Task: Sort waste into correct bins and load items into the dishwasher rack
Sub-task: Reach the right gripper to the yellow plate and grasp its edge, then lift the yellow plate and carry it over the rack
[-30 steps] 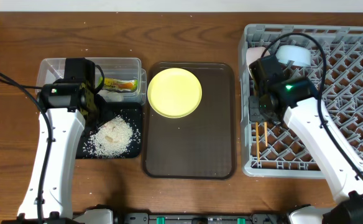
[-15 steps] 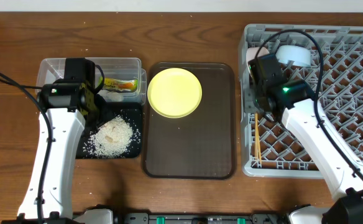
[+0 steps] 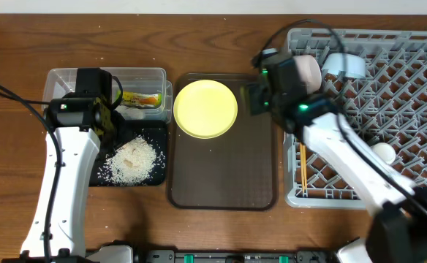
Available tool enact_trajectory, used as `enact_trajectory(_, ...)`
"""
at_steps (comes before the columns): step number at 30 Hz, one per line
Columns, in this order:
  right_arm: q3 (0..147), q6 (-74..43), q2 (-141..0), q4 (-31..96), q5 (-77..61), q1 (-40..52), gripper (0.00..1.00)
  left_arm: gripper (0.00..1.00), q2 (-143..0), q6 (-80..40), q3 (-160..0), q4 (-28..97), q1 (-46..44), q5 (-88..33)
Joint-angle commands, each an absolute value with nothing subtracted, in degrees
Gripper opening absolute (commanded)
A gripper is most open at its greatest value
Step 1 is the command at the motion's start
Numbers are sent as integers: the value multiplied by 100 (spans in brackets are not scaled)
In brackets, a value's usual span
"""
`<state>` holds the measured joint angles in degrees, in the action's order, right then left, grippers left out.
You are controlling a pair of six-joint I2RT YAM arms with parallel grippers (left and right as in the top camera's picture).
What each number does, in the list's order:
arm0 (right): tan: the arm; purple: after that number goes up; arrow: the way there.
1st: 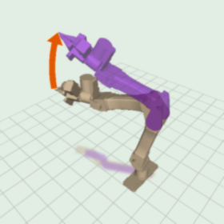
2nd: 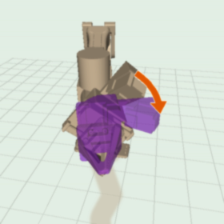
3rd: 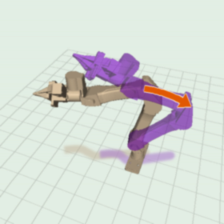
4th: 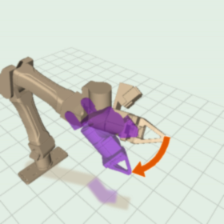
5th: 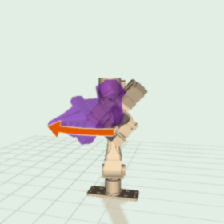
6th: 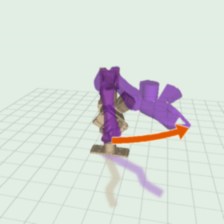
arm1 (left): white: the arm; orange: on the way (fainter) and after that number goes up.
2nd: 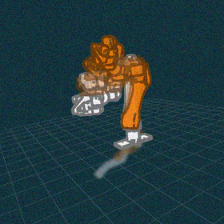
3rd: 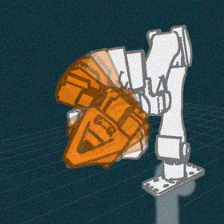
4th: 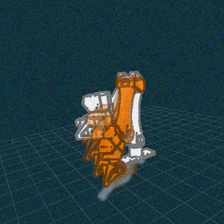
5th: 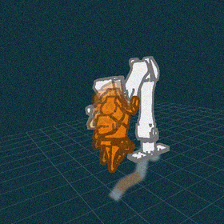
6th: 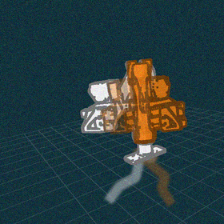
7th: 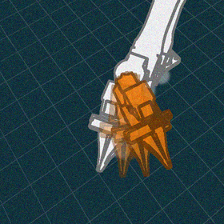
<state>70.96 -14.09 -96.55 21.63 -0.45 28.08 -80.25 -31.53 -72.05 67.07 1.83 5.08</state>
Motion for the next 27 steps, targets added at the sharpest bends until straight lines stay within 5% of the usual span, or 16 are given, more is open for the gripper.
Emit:
enact_trajectory(1, 7150, -1673, -10265, 1977, -91, 2965, 59, 66, -8047, -3181, -7234, 6722, 207, 556)
enact_trajectory(10, 7150, -2324, -11461, 1557, -99, 3124, 53, 66, -8047, -3181, -7234, 6726, 207, 556)
enact_trajectory(14, 7150, -2423, -11664, 1608, -115, 3164, 43, 66, -8047, -3181, -7234, 6726, 207, 552)
enact_trajectory(17, 7150, -2421, -11666, 1610, -115, 3164, 18, 66, -8047, -3181, -7234, 6726, 207, 517)
enact_trajectory(21, 7150, -2418, -11456, 1704, -73, 3105, 3, 65, -8047, -3181, -7234, 6726, 207, 515)
enact_trajectory(27, 7153, -2093, -10512, 2084, 329, 2797, 1, 66, -8047, -3181, -7234, 6724, 207, 515)
